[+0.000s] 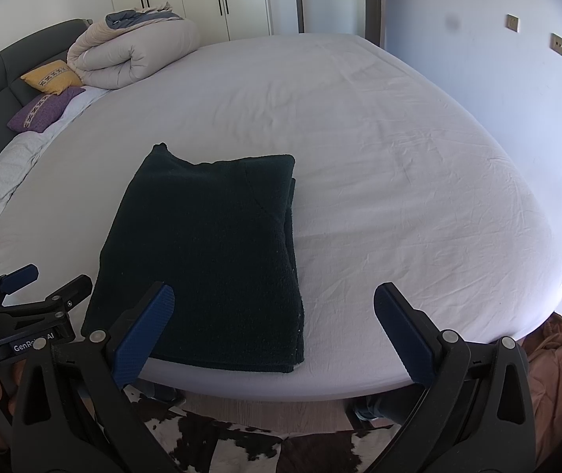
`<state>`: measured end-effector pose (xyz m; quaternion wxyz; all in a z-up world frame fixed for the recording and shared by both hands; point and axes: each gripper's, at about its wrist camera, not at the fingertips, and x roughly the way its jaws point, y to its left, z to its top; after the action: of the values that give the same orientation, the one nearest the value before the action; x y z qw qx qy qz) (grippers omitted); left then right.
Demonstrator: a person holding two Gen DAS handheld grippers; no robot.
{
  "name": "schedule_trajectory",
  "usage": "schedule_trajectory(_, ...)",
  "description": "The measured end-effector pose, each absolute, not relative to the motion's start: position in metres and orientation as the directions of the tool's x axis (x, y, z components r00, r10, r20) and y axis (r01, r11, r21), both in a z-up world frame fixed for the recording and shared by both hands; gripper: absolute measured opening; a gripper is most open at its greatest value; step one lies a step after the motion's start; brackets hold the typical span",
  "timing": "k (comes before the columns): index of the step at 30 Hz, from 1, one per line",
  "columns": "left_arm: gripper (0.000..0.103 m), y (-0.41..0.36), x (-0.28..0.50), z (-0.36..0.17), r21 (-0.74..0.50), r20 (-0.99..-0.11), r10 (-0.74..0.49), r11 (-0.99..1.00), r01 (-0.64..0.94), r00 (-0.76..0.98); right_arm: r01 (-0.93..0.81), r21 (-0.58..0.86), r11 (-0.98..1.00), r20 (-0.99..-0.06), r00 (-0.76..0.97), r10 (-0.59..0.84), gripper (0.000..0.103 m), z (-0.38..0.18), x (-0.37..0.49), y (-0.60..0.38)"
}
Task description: Fold small clothes
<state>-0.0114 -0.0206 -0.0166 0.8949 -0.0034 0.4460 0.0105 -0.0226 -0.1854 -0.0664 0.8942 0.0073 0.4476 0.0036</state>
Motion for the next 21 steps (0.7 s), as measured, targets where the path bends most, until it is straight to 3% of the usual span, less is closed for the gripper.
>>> schedule_trajectory(21, 0.103, -0.0194, -0.0113, -0.0187, 0.003, -0.801, 0.012, 1.0, -0.017, 0.598, -0.004, 0.017, 1.0, -0.802, 0.597, 0.017, 0.103, -0.067, -0.0233, -0.187)
